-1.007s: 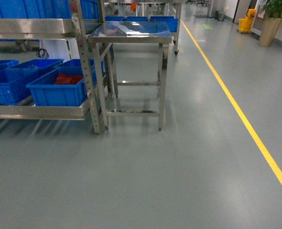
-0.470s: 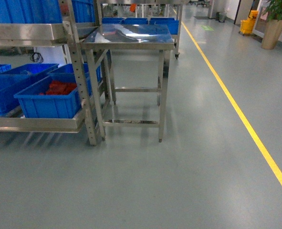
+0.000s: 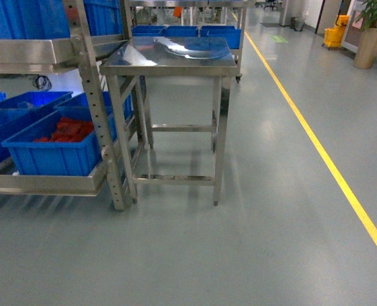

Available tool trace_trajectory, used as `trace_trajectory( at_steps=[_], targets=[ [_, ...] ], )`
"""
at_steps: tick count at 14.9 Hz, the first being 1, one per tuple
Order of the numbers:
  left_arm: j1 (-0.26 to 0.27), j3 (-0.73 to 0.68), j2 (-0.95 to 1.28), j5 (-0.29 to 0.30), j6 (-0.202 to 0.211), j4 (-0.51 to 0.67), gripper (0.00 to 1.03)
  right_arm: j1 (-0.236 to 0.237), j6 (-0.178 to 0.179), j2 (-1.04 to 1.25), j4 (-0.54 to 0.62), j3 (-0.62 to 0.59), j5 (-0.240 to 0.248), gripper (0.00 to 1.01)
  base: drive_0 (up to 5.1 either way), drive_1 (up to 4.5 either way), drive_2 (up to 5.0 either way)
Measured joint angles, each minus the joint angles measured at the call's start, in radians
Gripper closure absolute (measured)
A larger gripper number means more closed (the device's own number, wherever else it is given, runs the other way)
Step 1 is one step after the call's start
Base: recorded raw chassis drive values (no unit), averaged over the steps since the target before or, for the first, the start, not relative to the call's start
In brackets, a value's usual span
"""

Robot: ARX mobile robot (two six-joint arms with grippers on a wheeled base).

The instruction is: Sort blue parts and orange caps into right shelf containers

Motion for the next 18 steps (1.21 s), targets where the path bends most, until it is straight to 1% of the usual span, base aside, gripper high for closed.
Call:
trace_trajectory(
  at_steps=[18],
  targets=[
    [0.000, 0.000, 0.000, 0.000, 0.000, 0.000, 0.60, 0.000, 0.000, 0.000, -0.001, 0.000, 0.000, 0.57, 0.0, 4.08, -4.2]
  ],
)
